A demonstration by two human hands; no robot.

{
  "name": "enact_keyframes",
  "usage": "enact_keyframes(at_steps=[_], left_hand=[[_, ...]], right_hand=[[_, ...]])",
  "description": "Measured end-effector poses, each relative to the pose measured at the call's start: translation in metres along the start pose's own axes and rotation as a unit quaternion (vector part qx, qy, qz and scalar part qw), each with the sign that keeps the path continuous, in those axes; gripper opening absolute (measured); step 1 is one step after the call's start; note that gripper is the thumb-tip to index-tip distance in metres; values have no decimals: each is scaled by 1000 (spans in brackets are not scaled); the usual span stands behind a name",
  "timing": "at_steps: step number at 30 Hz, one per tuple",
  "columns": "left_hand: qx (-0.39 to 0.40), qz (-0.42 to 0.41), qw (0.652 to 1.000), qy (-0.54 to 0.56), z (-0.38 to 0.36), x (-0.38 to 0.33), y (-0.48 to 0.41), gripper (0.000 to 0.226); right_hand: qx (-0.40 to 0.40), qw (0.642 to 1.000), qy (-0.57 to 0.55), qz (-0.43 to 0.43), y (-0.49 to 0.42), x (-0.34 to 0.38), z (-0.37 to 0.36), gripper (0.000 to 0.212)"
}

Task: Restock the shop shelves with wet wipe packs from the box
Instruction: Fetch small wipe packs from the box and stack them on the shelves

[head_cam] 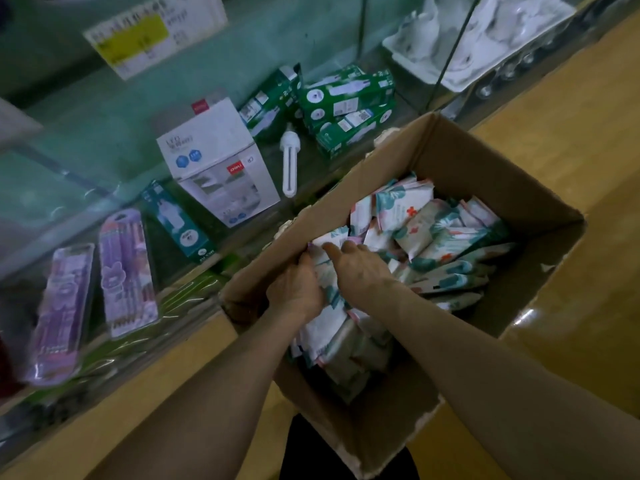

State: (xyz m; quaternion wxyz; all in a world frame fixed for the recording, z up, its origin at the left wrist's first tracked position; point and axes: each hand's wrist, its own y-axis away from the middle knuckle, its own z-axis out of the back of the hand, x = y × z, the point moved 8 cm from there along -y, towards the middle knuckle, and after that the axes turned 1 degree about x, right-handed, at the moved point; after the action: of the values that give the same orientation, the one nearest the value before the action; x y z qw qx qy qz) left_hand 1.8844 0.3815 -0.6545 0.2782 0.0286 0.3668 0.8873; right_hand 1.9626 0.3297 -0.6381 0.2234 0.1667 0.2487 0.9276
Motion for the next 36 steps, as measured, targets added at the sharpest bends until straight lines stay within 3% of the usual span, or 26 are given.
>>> enact_keyframes(at_steps=[7,11,14,19,21,23,25,27,29,32,36], left_hand=[[-18,0,997,81,-11,19,-13,74],[-33,-5,990,136,-13,25,-21,48],[-20,-15,990,142,-15,23,-24,37],[33,-39,972,229,-19,12,-24,39],[42,8,957,285,-20,16,-23,36],[37,81,916,392,-24,23,-24,40],[53,147,859,488,-33,25,-20,50],[71,169,844,504,-37,24,-17,53],[100,173,834,514,-40,21,-18,51],[137,154,818,538,-35,13,-16,25],[93,124,852,499,-18,12,-18,27]], right_hand=[[5,1000,1,-22,-34,1,-19,69],[-9,994,-102,-36,-34,1,-15,39],[29,975,-200,-86,-44,-4,-25,43],[-29,831,-489,-264,-38,-36,-50,49],[-47,789,-546,-278,-31,-44,-57,58],[-34,768,-569,-292,-20,-51,-60,63],[27,735,-615,-285,-8,-54,-65,49],[107,692,-668,-252,6,-42,-63,19],[136,695,-666,-236,10,-34,-60,11],[57,709,-653,-260,-2,-43,-53,31],[5,748,-611,-259,-17,-51,-47,44]])
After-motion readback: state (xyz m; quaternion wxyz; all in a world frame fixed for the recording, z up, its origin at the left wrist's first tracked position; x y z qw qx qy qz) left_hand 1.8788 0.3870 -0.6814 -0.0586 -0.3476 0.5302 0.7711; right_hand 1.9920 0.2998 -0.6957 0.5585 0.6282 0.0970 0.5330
